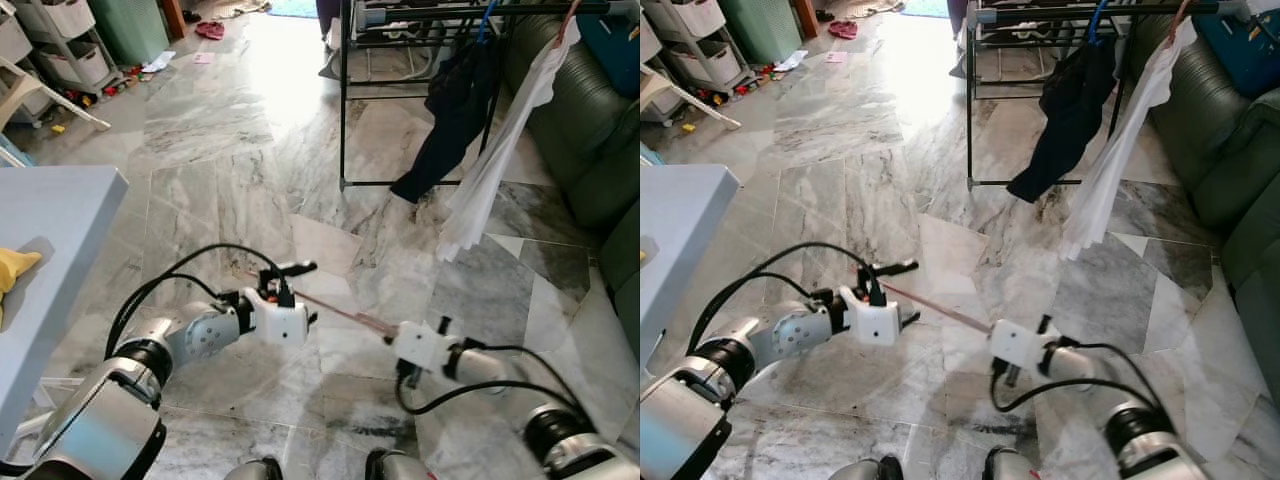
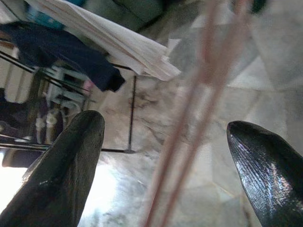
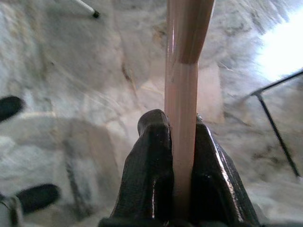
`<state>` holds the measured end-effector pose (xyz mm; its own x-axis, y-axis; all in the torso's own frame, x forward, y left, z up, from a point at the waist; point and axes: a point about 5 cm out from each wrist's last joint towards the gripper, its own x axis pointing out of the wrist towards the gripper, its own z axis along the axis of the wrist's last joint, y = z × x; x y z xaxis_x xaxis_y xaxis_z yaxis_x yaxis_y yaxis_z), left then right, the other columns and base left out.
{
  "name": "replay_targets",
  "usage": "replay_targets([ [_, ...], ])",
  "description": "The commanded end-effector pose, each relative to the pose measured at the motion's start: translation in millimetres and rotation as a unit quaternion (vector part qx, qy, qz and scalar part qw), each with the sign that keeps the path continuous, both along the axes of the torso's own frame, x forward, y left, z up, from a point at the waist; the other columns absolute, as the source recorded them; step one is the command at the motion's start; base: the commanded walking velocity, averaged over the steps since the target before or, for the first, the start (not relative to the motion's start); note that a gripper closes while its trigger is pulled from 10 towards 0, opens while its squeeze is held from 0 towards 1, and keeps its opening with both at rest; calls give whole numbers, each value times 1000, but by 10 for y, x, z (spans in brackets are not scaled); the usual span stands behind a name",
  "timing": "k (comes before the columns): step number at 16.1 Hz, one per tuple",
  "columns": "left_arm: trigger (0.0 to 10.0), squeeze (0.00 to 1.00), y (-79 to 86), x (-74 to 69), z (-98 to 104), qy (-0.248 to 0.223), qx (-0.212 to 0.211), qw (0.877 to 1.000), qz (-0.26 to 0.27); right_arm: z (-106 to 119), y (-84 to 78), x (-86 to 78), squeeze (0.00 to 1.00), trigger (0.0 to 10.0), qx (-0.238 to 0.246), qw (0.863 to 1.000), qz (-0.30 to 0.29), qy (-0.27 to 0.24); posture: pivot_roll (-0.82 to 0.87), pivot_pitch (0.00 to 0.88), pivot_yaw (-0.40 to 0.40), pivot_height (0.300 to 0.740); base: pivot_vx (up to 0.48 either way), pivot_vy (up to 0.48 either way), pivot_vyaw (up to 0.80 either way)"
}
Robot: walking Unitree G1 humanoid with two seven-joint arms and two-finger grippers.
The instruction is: Hang hanger
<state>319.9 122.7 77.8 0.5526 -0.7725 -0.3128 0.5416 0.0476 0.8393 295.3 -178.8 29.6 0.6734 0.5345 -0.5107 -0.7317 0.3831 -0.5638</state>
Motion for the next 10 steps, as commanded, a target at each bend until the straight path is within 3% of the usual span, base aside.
replay_targets([
  [1, 10000, 1000, 80, -39, -70, 23, 22, 999, 0, 53, 18, 46, 0, 0, -5, 1000, 6, -10, -124, 152, 75, 740, 0, 0, 0],
  [5, 10000, 1000, 91, -126, -174, 69, 39, 997, -17, 204, -151, 215, 0, 0, -45, 998, -36, -37, -125, 156, 84, 740, 0, 0, 0],
  [8, 10000, 1000, 91, -14, -79, 62, -53, 995, 64, 99, -141, 169, 0, 0, -55, 997, -52, -22, -123, 156, 85, 740, 0, 0, 0],
  [10, 10000, 1000, 166, 98, -12, 66, -143, 974, 162, 9, -99, 131, 0, 0, -38, 996, -82, -9, -122, 156, 82, 740, 0, 0, 0],
])
